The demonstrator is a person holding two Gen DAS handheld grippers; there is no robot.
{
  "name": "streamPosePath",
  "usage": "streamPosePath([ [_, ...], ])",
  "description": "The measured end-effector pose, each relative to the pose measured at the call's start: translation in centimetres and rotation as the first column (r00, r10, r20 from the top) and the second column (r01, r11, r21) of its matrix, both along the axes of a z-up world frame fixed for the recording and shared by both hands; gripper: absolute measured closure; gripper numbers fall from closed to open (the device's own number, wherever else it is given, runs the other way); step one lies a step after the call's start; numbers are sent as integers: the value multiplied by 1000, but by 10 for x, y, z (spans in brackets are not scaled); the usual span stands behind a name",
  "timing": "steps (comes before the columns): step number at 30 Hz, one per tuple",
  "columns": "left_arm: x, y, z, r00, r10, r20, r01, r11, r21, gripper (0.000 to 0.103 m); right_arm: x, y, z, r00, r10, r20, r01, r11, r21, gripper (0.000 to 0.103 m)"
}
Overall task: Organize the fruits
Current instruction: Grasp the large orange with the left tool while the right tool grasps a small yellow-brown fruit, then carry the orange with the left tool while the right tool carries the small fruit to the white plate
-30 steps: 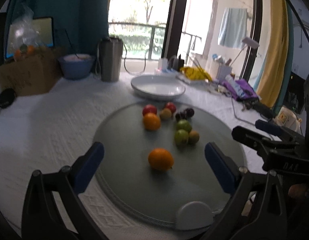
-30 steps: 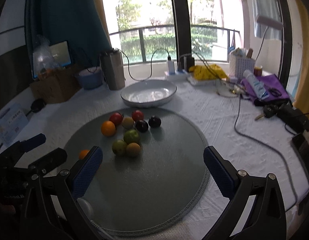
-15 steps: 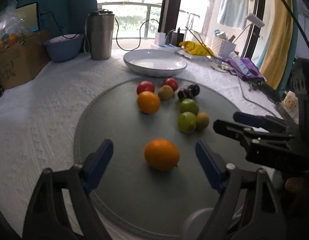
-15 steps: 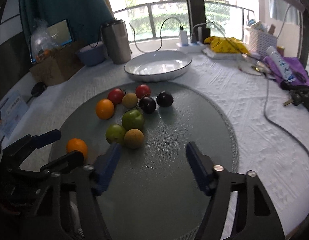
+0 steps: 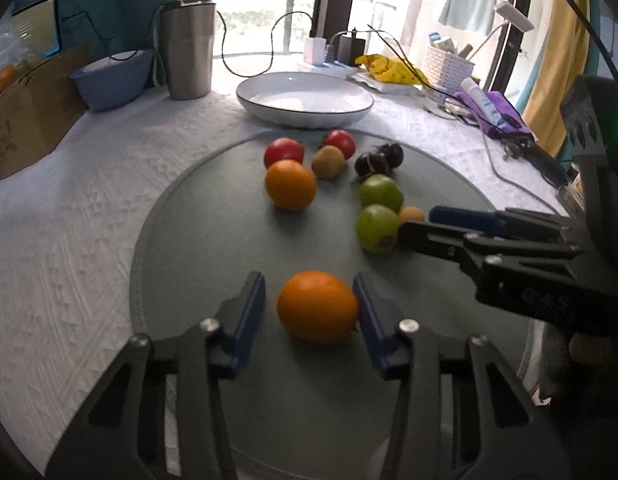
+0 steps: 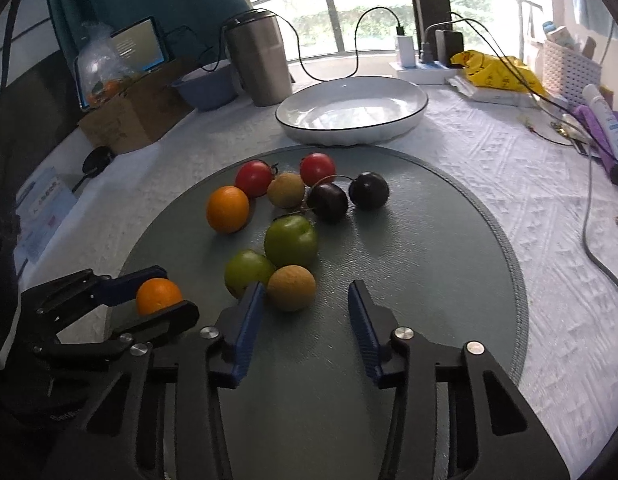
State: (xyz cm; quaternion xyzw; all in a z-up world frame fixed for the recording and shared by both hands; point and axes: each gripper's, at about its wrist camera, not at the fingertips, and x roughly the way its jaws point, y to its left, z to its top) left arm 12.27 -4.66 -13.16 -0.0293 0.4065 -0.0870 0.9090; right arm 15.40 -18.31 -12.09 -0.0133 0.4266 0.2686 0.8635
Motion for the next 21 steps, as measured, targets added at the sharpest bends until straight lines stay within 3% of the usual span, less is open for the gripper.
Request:
streamPosePath([
  [4, 1, 2, 4, 1000, 3, 9, -3, 1000, 6, 63, 3, 2, -1, 999, 32, -23, -32, 999, 25, 76],
  [21, 15, 15, 25, 998, 42, 38, -42, 999, -4, 65, 9, -8, 21, 999, 18, 36, -20, 998, 55, 76],
])
